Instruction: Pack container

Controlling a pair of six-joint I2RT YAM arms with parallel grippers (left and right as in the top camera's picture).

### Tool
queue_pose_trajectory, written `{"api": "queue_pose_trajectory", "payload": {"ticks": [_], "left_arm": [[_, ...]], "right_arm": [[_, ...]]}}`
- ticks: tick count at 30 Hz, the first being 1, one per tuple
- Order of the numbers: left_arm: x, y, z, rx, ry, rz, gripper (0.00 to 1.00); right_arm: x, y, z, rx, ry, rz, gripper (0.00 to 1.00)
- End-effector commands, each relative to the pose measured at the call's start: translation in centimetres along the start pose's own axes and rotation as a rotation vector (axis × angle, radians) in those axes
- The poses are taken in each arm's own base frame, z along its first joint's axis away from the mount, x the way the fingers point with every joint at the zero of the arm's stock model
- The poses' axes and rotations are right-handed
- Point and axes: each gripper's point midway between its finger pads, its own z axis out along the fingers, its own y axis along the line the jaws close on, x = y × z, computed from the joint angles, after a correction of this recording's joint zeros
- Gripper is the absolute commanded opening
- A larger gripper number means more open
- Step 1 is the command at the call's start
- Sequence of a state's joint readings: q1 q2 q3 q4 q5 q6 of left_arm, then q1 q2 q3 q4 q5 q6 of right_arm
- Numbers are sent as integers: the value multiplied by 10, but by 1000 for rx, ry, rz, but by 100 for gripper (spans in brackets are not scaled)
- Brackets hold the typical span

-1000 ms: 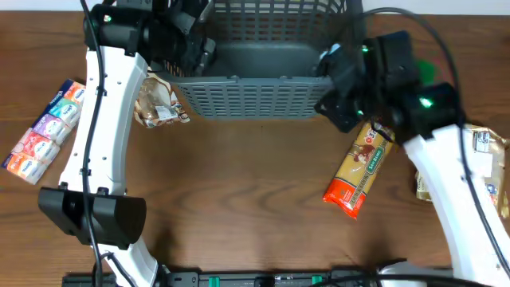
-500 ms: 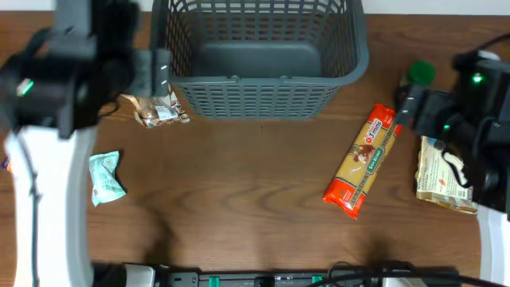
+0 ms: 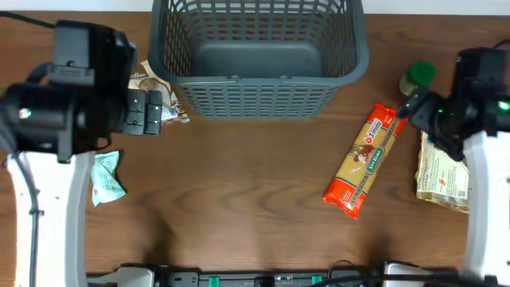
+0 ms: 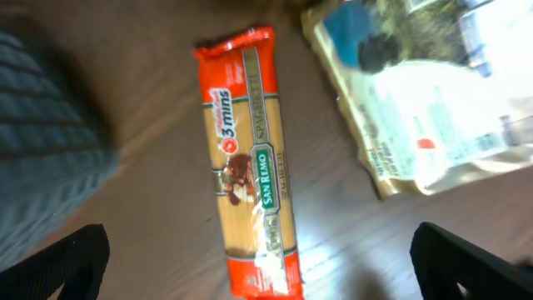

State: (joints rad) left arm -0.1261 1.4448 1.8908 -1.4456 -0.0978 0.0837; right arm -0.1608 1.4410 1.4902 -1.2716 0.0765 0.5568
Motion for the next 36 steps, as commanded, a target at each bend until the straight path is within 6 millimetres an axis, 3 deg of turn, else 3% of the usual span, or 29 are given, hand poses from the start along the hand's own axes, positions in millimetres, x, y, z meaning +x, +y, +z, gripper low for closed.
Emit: {"api": "queue_pose_trajectory", "payload": {"ticks": [1, 6, 11, 19, 36], "left_arm": [[7, 0, 19, -15, 34, 35, 99], [17, -2, 39, -15, 64, 43, 99], [17, 8, 40, -36, 60, 15, 99], [12, 38, 37, -84, 16, -80, 99], [12, 39, 37, -85, 17, -82, 99]], "right_arm": [[14, -4, 39, 35, 88, 35, 99], [30, -1, 92, 29, 156, 6, 99], [48, 1, 124, 35, 192, -29, 99], [60, 6, 157, 16, 176, -59, 99], [96, 19, 218, -12, 208, -122, 99]]}}
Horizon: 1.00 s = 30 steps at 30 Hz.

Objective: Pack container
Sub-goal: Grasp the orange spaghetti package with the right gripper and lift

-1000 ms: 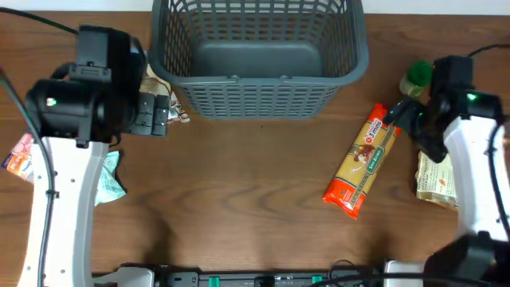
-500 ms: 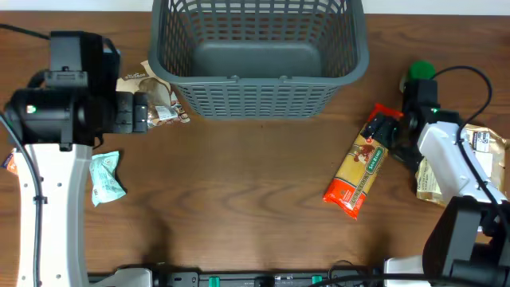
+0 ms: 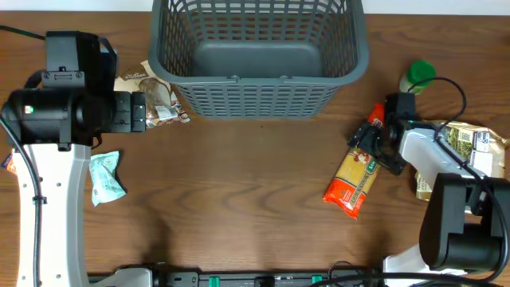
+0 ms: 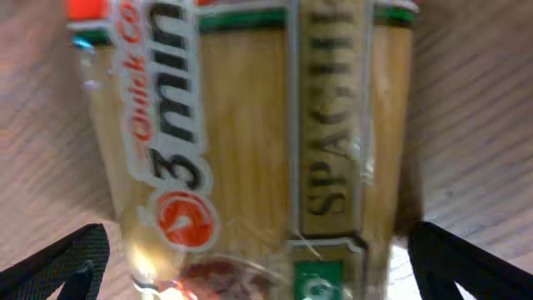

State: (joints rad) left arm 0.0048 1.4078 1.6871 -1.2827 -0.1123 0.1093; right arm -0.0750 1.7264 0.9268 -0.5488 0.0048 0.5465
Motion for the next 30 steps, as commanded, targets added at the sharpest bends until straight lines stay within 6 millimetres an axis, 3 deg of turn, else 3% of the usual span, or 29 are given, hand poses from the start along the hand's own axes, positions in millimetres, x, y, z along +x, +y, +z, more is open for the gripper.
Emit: {"api": "queue_pose_trajectory", "payload": {"ticks": [1, 2, 5, 9, 13, 18, 26, 29, 30], "left_arm": [[0, 3, -3, -10, -8, 6, 99], [0, 3, -3, -10, -8, 6, 99], [0, 3, -3, -10, -8, 6, 99], [0, 3, -3, -10, -8, 6, 99], [0, 3, -3, -10, -8, 6, 99], [0, 3, -3, -10, -8, 6, 98], [0, 3, -3, -10, -8, 5, 99], [0, 3, -3, -9, -8, 5, 99], [0, 2, -3, -5, -9, 5, 99]], "right_arm": [[15, 3, 17, 6, 58, -26, 98], [16, 3, 19, 9, 63, -28, 92], [19, 2, 21, 15, 73, -29, 50], [16, 4, 18, 5, 62, -42, 5], [7, 8, 4, -16, 56, -70, 1], [-29, 12, -42, -36, -1, -98, 1], [-106, 7, -163, -40, -200, -48, 1], [-127, 17, -213, -72, -301, -126, 1], [-135, 32, -240, -111, -357, -236, 1]]}}
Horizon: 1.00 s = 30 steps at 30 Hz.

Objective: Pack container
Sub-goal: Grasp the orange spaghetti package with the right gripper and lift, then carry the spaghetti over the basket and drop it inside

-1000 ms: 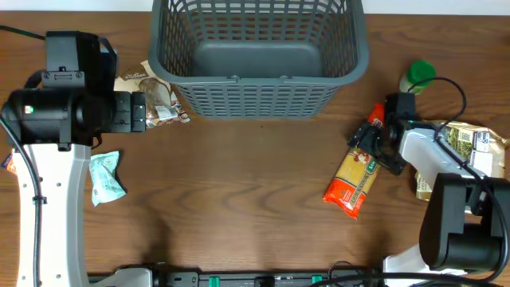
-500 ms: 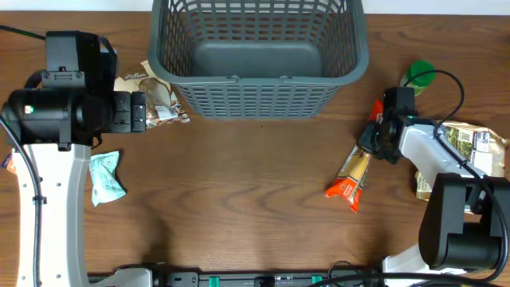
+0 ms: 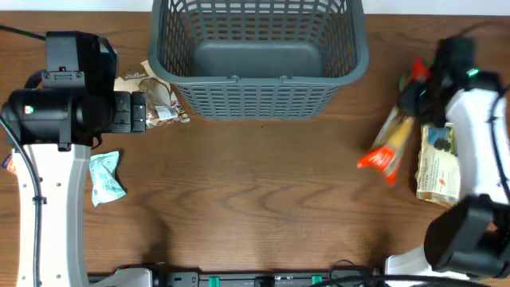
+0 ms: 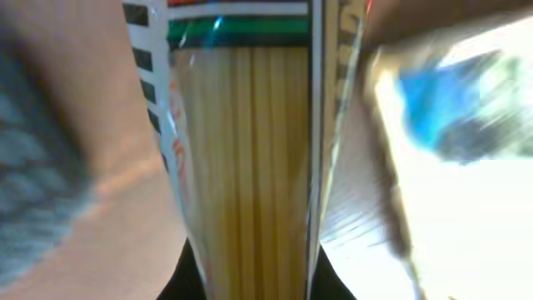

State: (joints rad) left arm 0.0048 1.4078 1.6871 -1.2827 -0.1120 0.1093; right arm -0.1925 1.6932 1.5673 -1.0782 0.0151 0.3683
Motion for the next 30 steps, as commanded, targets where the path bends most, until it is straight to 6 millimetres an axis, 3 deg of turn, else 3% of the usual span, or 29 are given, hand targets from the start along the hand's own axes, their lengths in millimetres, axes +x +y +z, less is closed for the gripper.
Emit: {"api": "queue_pose_trajectory", "payload": {"ticks": [1, 6, 9, 11, 15, 18, 21, 24, 30], "left_arm": [[0, 2, -3, -2, -9, 5, 99], [0, 2, -3, -3, -9, 5, 99], [0, 2, -3, -3, -9, 5, 99], [0, 2, -3, -3, -8, 5, 99], [0, 2, -3, -2, -8, 5, 99], [0, 2, -3, -2, -8, 5, 98], [0, 2, -3, -2, -8, 5, 99], [1, 2, -3, -2, -8, 5, 98], [1, 2, -3, -2, -6, 5, 99]], "right_arm": [[-46, 32, -90, -120, -240, -235, 1], [-71, 68, -169, -82, -470, -524, 1], [-75, 106, -216, -83, -632, -779, 1], [-72, 133, -240, -91, -731, -939, 1], [-54, 183, -263, -98, -867, -1223, 1], [-36, 224, -266, -117, -935, -1392, 1], [-24, 258, -255, -121, -969, -1524, 1], [-11, 295, -230, -133, -975, -1672, 1], [12, 344, -163, -200, -887, -1777, 1]]}}
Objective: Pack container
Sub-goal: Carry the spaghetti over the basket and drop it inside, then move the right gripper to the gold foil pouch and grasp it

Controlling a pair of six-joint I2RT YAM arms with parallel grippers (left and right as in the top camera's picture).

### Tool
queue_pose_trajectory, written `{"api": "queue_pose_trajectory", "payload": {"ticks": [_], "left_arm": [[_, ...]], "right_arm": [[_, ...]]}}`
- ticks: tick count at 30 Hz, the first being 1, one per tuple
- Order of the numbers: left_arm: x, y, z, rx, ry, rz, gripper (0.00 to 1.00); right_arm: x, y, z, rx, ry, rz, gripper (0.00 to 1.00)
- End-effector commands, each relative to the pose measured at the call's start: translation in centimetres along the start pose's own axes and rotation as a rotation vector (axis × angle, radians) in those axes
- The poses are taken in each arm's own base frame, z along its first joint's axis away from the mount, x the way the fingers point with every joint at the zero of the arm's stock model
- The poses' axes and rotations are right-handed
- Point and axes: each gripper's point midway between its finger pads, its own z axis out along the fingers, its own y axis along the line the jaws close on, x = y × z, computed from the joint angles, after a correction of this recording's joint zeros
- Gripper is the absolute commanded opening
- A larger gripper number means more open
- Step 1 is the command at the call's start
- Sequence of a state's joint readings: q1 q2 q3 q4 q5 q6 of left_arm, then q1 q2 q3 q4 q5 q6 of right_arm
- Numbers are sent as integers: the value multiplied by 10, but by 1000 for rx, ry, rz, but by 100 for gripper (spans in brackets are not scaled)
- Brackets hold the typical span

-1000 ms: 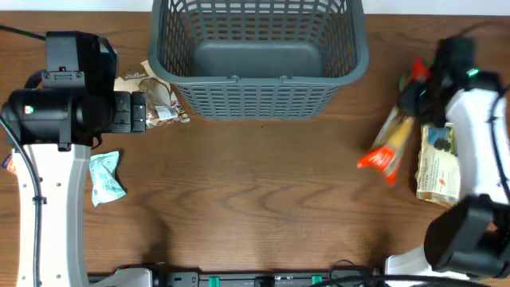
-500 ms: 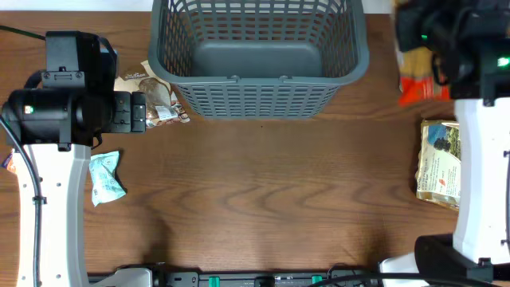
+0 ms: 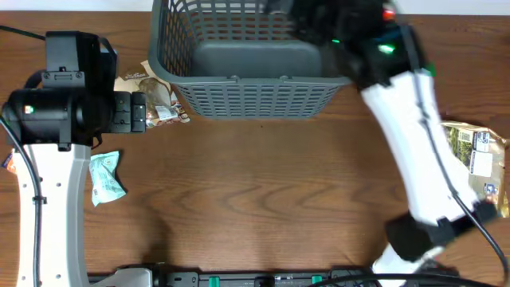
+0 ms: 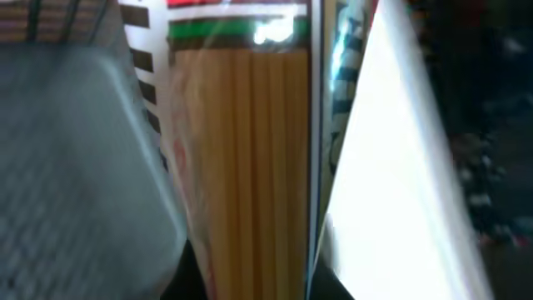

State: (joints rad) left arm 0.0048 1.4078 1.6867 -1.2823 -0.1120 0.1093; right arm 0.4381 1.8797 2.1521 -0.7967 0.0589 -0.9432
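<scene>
The grey plastic basket (image 3: 255, 97) stands at the back middle of the table. My right gripper (image 3: 319, 22) hangs over its right half, blurred in the overhead view. In the right wrist view my right gripper (image 4: 250, 279) is shut on the spaghetti pack (image 4: 246, 142), which hangs lengthwise from the jaws above the basket's grey floor (image 4: 67, 158). In the overhead view the pack is almost all hidden by the arm. My left gripper (image 3: 139, 112) stays at the left of the basket, open and empty.
A brown snack packet (image 3: 158, 102) lies by the left gripper, next to the basket's left corner. A teal packet (image 3: 105, 177) lies at the left. A beige bag (image 3: 472, 155) lies at the right edge. The right arm (image 3: 414, 135) spans the table's right side.
My right gripper, holding the spaghetti pack, has moved from above the table's right side to over the basket's right half. The left arm has not moved.
The spaghetti pack lay slanted on the table at the right, my right gripper open above it. Then the gripper was down around its upper end. A second ago it held the pack lifted off the table, and now holds it over the basket.
</scene>
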Motion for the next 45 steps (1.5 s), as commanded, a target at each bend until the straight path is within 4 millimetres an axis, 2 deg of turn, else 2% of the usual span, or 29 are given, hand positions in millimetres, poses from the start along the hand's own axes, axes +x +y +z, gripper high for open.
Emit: {"api": "queue_pose_trajectory", "payload": {"ticks": [1, 3, 7, 9, 12, 13, 14, 15, 16, 19, 21, 23, 25, 28, 30, 32, 34, 36, 41, 45], "left_arm": [[1, 2, -4, -2, -6, 6, 99], [1, 2, -4, -2, -6, 5, 99], [1, 2, -4, -2, -6, 6, 99], [1, 2, -4, -2, -6, 5, 99], [1, 0, -4, 5, -7, 6, 99], [1, -1, -4, 12, -7, 6, 99], [1, -2, -4, 20, -7, 6, 99], [1, -3, -4, 24, -7, 5, 99], [1, -3, -4, 24, -7, 5, 99], [0, -3, -4, 24, -10, 5, 99], [0, -3, -4, 24, -10, 6, 99], [0, -3, -4, 24, -10, 6, 98], [0, -3, -4, 24, -10, 6, 99], [0, -3, -4, 24, -10, 6, 99], [0, -3, -4, 24, -10, 6, 99], [0, -3, -4, 24, -10, 6, 98], [0, -3, -4, 24, -10, 6, 99], [0, -3, -4, 24, -10, 6, 99], [0, -3, -4, 24, -10, 6, 99], [0, -3, -4, 24, -10, 6, 99]], "right_arm": [[-13, 18, 26, -55, -41, -79, 1], [-9, 41, 46, -131, -41, -81, 1], [12, 86, 83, -271, 17, -60, 1], [22, 102, 94, -316, 49, -49, 1], [28, 115, 98, -361, 70, -9, 3], [29, 117, 98, -371, 76, 7, 17], [30, 118, 97, -373, 86, 34, 43], [28, 117, 95, -369, 87, 61, 77], [25, 115, 92, -363, 86, 87, 89], [12, 100, 78, -326, 52, 100, 90], [0, 80, 63, -268, 17, 156, 93], [-11, 53, 40, -196, -11, 226, 95], [-18, 15, 8, -100, -42, 324, 97], [-10, -40, -45, 62, -60, 489, 99], [14, -73, -84, 176, -35, 635, 99], [45, -90, -116, 250, 16, 777, 99], [95, -96, -152, 325, 117, 983, 99], [145, -90, -186, 379, 236, 1158, 99], [241, -68, -249, 490, 514, 1357, 99], [284, -46, -272, 431, 649, 1390, 99]]}}
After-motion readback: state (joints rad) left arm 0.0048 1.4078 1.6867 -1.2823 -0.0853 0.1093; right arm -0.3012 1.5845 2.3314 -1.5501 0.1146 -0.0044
